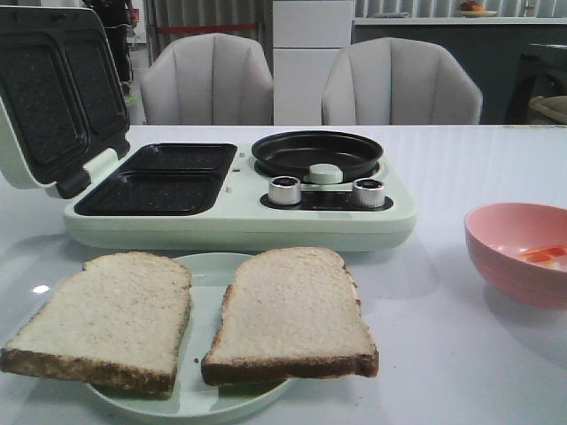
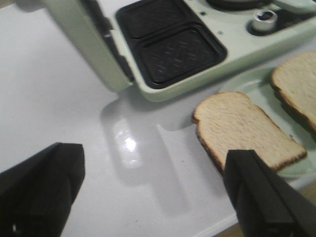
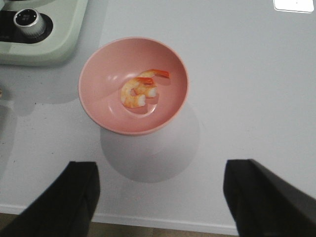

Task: Make breakfast with bread and shrimp

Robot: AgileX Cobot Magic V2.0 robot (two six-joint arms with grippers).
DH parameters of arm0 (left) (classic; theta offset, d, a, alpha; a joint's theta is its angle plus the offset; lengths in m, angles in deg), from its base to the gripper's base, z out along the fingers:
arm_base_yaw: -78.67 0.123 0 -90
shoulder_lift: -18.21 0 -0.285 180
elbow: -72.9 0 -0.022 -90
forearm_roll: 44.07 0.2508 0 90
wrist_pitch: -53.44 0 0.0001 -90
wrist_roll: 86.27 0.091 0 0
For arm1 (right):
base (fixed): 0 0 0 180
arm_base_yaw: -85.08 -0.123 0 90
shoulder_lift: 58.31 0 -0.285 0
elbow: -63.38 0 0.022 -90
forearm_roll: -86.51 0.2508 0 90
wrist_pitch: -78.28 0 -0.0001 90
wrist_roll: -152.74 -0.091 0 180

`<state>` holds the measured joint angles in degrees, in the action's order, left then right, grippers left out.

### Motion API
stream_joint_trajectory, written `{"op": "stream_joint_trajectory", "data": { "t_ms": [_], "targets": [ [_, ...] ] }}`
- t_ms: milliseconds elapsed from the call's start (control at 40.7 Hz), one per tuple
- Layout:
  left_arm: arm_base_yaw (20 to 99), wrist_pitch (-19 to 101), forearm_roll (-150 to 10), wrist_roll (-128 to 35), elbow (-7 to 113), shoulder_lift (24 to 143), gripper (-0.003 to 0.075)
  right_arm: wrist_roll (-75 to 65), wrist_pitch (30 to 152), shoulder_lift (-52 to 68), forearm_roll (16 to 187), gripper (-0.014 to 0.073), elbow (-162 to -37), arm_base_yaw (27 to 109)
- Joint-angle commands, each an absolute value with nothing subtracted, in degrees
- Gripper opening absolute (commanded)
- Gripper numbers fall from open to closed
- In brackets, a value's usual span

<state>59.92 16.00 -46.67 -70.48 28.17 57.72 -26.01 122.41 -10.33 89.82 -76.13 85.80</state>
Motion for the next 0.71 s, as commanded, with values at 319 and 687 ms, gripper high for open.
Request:
{"op": "stream_joint_trajectory", "data": {
  "t_ms": [319,687],
  "targets": [
    [31.85,25.83,-28.11,-65.65,17.61,64.09,0.0578,-26.03,118.28,-10.01,90.2,0.0622,-78.19,86.13],
    [26.29,26.56,-0.23,-88.77,19.89,84.47,0.0562,-26.03,118.23,-10.01,90.2,0.0622,-78.19,86.13]
  ]
}}
